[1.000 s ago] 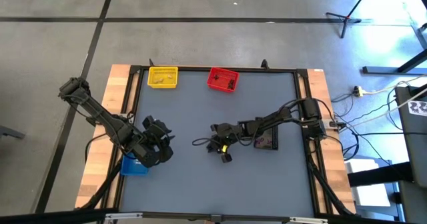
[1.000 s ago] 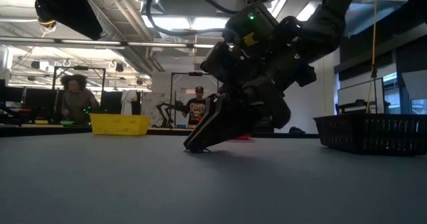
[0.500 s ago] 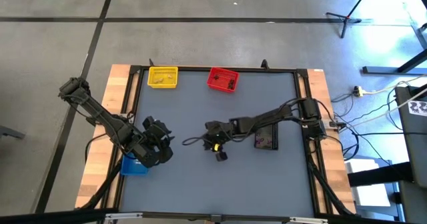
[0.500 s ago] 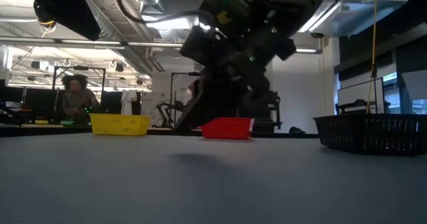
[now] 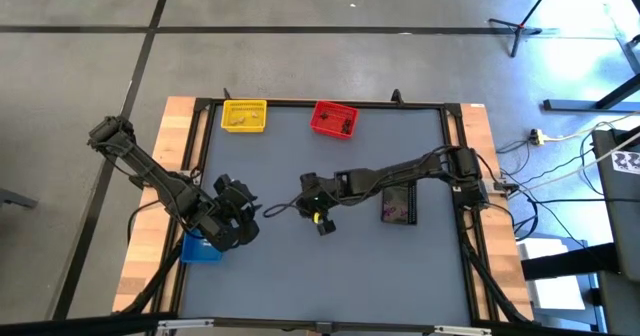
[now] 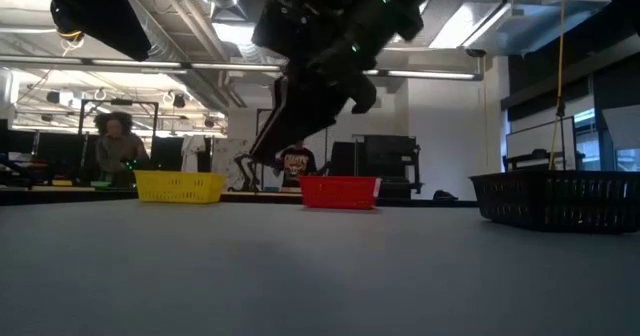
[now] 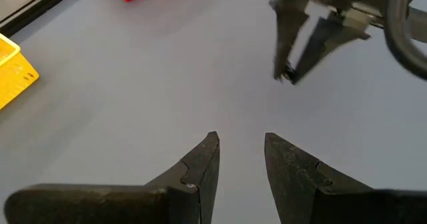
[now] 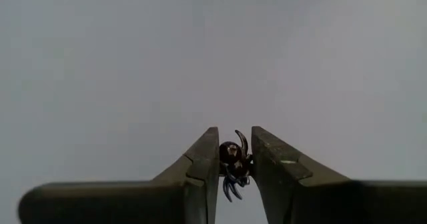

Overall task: Sort Halloween decoration
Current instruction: Put the black spider toy into the red bin

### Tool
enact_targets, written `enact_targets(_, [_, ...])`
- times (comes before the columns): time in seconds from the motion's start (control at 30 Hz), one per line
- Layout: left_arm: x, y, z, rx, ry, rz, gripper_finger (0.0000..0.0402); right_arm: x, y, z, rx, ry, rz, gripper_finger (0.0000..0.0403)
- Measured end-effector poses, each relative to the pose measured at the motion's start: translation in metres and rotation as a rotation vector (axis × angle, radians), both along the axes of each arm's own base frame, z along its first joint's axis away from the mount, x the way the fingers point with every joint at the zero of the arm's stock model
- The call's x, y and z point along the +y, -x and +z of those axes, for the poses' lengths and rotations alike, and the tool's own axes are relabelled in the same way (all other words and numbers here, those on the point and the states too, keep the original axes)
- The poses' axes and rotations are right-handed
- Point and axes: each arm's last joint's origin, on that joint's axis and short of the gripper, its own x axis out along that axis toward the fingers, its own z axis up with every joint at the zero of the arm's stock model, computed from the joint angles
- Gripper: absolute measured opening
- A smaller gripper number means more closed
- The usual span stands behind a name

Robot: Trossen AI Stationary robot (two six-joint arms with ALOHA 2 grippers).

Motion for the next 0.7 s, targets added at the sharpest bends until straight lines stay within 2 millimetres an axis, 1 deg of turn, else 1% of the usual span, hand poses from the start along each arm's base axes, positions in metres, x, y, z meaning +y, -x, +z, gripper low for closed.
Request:
enact_targets(0.13, [0.000, 0.000, 0.000, 0.000, 0.000, 0.000, 0.0111, -0.003, -0.004, 0.016, 0.016, 0.134, -0.020, 0.0083])
enact_targets(0.27, [0.000, 0.000, 0.000, 0.000, 0.000, 0.000, 0.0111, -0.008, -0.008, 0.032, 0.006, 0.233, -0.014, 0.0083])
enact_targets(0.37, [0.000, 0.000, 0.000, 0.000, 0.000, 0.000, 0.0111, -0.020, -0.011, 0.043, 0.001, 0.279, -0.028, 0.0083])
enact_targets(0.5, [0.000, 0.000, 0.000, 0.000, 0.000, 0.000, 0.0111, -0.046, -0.014, 0.052, -0.010, 0.296, -0.078, 0.0083])
enact_targets(0.6, [0.000, 0.000, 0.000, 0.000, 0.000, 0.000, 0.0111, -0.073, -0.014, 0.056, -0.011, 0.297, -0.138, 0.0083])
enact_targets(0.7, [0.000, 0.000, 0.000, 0.000, 0.000, 0.000, 0.0111, -0.103, -0.011, 0.056, 0.005, 0.297, -0.203, 0.0083])
